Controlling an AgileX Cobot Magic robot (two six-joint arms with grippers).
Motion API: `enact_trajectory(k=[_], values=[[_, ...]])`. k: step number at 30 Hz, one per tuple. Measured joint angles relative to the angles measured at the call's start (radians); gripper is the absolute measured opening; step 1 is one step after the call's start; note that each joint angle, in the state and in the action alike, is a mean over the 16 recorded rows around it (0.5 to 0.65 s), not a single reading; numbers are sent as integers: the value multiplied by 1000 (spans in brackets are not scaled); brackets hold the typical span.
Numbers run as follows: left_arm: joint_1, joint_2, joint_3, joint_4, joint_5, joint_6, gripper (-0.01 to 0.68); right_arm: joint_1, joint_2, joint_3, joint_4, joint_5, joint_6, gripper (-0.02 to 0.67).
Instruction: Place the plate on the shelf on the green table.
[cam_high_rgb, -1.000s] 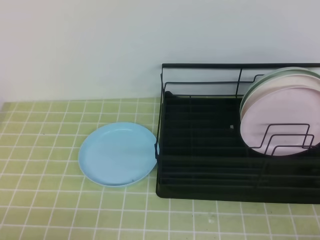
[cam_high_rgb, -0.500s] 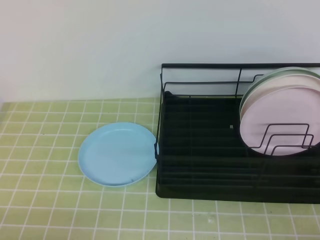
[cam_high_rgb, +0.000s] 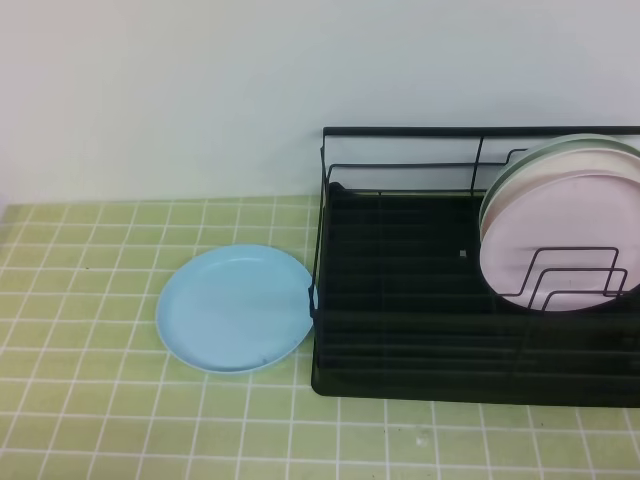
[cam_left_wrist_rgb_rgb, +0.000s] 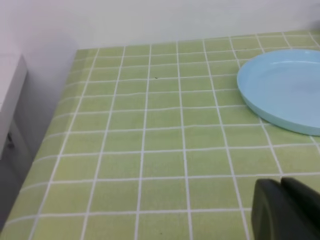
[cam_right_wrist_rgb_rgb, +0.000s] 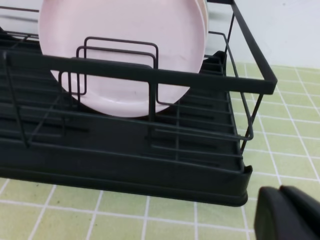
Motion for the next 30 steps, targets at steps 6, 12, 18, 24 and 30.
enact_trajectory(k=[6, 12, 18, 24, 30], values=[[0, 0, 0, 5, -153, 1, 0, 0, 0, 0, -3, -4, 2, -3], [0, 0, 0, -3, -375, 1, 0, 0, 0, 0, 10, -14, 12, -3], [1, 0, 0, -17, -551, -2, 0, 0, 0, 0, 19, -20, 23, -3], [3, 0, 0, -43, -611, -65, 0, 0, 0, 0, -25, -17, 24, -3], [4, 0, 0, -65, -622, -156, 0, 0, 0, 0, -94, -12, 17, -3]])
